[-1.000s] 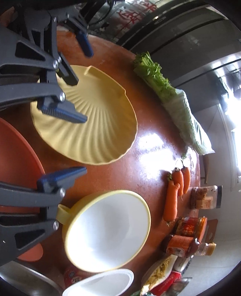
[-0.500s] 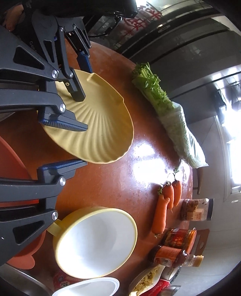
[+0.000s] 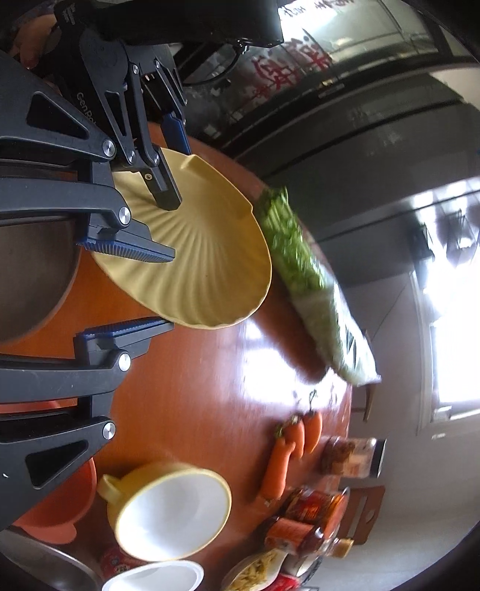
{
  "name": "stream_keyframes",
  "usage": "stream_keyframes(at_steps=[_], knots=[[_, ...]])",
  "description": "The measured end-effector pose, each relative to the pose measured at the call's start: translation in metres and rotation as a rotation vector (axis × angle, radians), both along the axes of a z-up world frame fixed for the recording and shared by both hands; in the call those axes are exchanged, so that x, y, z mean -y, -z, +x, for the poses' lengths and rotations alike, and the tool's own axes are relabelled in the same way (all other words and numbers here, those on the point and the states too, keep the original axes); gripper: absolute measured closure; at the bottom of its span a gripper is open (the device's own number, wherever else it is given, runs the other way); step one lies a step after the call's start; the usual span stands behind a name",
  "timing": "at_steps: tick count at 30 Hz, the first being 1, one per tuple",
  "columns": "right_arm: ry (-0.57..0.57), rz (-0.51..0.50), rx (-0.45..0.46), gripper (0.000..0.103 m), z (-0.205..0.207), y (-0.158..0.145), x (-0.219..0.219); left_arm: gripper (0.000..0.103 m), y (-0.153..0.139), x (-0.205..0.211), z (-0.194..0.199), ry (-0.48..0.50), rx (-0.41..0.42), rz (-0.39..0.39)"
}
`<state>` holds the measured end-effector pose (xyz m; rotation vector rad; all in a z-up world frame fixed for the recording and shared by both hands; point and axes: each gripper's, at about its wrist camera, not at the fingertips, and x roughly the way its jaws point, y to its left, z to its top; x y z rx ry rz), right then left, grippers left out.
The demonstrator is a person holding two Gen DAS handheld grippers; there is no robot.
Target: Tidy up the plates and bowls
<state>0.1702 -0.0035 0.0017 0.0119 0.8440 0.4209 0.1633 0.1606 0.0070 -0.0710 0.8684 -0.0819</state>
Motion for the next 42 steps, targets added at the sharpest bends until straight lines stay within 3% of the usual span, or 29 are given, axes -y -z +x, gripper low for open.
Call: stream_keyframes(at_steps=[14,27,38,42], knots=[[-0.073,-0.037,-0.036,0.072,-0.01,0.024,-0.05,0.053,0.022,-0.039,-0.017,-0.069,-0.025,0.018],[-0.036,-0.116,-0.072,0.07,-0.001,0.047,-0.042,0.053,0.041,-0.02,-0.009,-0.032,-0.053,0.04],[-0.032,-0.095,-0.083,0.069,0.0,0.048,-0.036,0.053,0.041,-0.019,-0.013,-0.036,-0.043,0.056],[-0.016,-0.091,-0.077,0.065,0.0,0.046,-0.033,0.052,0.042,-0.022,-0.014,-0.044,-0.046,0.046]])
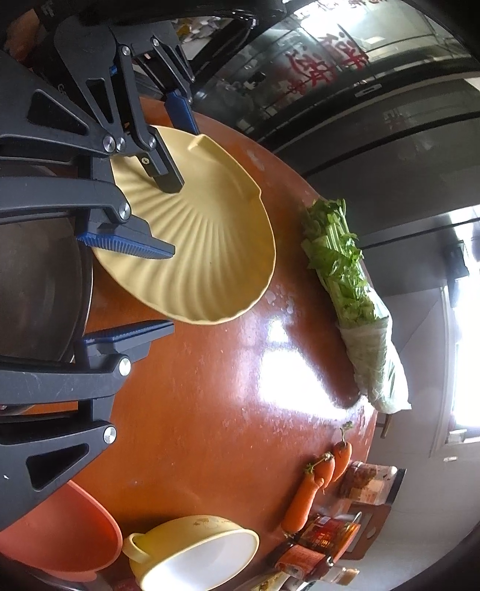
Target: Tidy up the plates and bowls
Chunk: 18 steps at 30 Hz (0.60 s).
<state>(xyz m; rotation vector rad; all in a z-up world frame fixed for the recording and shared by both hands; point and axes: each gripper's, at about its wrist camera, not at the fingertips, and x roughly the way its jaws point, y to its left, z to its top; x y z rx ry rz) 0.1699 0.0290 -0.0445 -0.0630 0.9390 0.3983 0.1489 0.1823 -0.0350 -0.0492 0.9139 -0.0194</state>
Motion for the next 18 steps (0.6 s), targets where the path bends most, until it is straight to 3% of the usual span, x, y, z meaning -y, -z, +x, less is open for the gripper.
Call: stream_keyframes(at_steps=[9,18], knots=[[0.032,0.063,0.041,0.059,-0.01,-0.022,0.022,0.049,-0.015,-0.012,-0.012,-0.073,0.041,0.021],[0.107,0.11,0.107,0.05,-0.06,-0.057,0.082,0.04,-0.051,0.023,-0.039,0.011,0.136,-0.022]])
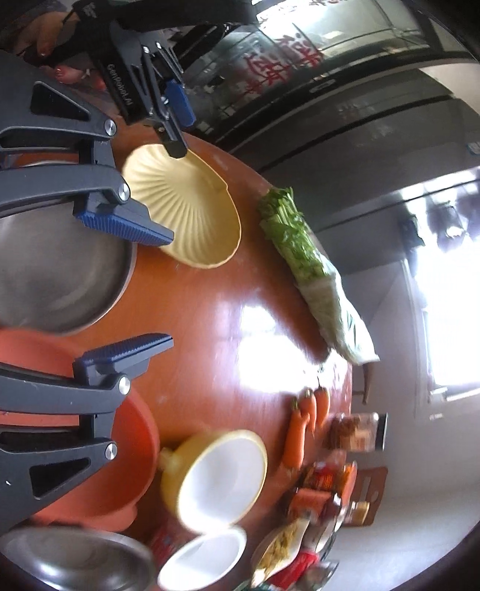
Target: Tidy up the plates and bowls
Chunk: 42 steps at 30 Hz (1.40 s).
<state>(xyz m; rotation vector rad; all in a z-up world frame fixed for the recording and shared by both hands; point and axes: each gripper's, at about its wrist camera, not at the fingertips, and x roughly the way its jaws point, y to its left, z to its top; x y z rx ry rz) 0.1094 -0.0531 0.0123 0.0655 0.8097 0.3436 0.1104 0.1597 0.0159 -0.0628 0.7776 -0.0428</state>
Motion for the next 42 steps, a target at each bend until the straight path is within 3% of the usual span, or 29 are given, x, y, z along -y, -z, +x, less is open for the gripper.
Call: stream_keyframes(at_steps=[10,21,30,42], knots=[[0.061,-0.001,0.081,0.045,-0.066,-0.029,0.059,0.037,-0.016,0.08,-0.01,0.164,0.013,0.004],[0.133,-0.021,0.032,0.045,-0.106,-0.007,0.107,0.037,0.002,0.145,-0.004,0.289,-0.045,0.026],[0.141,-0.013,-0.036,0.045,-0.116,0.022,0.116,0.037,0.024,0.178,0.013,0.349,-0.108,0.064],[0.182,0.065,-0.114,0.045,-0.089,0.047,0.124,0.038,0.045,0.194,0.034,0.375,-0.173,0.092]])
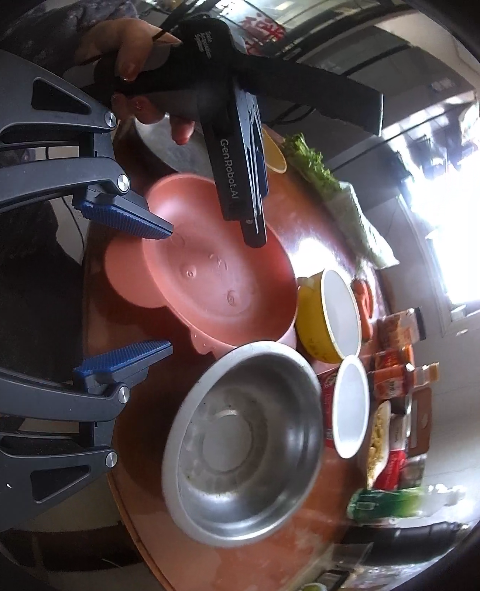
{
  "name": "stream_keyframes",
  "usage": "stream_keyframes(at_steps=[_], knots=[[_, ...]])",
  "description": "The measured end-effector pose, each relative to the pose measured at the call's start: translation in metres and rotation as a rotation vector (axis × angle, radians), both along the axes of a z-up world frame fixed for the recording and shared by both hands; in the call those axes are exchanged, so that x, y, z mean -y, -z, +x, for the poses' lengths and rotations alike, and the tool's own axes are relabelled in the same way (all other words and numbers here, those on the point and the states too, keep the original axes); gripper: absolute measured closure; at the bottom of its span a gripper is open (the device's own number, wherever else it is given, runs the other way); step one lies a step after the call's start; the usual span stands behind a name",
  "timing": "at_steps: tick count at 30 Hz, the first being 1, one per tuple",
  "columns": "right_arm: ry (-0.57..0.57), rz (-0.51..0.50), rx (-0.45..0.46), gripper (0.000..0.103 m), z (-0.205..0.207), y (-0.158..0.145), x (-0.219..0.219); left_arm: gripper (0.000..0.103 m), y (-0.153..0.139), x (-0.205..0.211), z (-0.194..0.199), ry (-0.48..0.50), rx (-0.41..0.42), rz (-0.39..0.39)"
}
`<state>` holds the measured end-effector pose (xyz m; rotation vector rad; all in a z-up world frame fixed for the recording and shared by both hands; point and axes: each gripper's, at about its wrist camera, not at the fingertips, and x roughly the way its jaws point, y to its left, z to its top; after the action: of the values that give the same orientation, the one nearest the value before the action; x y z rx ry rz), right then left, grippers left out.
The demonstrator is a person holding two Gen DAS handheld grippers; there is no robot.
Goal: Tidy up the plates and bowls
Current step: 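Close the left gripper on the rim of the pink pig plate, then lift the pink pig plate with the left gripper and carry it over the tray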
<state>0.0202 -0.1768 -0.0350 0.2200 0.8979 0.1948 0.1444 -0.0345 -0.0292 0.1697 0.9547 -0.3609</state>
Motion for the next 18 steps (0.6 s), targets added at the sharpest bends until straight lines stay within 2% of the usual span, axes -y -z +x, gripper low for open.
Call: stream_keyframes(at_steps=[2,5,6,8,9,12,18], knots=[[0.0,-0.002,-0.011,0.045,0.005,0.003,-0.002,0.041,0.003,0.001,0.003,0.009,-0.019,-0.008],[-0.008,-0.025,0.007,0.047,0.009,0.004,-0.007,0.051,0.006,0.003,0.005,0.02,-0.03,-0.013],[-0.011,-0.034,0.013,0.054,0.01,0.005,-0.008,0.058,0.008,0.004,0.006,0.022,-0.037,-0.013],[0.006,-0.037,0.019,0.058,0.012,0.006,-0.006,0.068,0.008,0.004,0.007,0.028,-0.043,-0.025],[0.01,-0.037,0.021,0.063,0.013,0.006,-0.005,0.077,0.008,0.004,0.005,0.032,-0.046,-0.034],[0.025,-0.019,0.02,0.066,0.015,0.005,0.0,0.078,0.003,0.005,0.002,0.029,-0.029,-0.028],[0.026,0.003,0.04,0.067,0.015,-0.003,-0.001,0.078,-0.009,-0.003,-0.001,0.03,0.001,-0.053]])
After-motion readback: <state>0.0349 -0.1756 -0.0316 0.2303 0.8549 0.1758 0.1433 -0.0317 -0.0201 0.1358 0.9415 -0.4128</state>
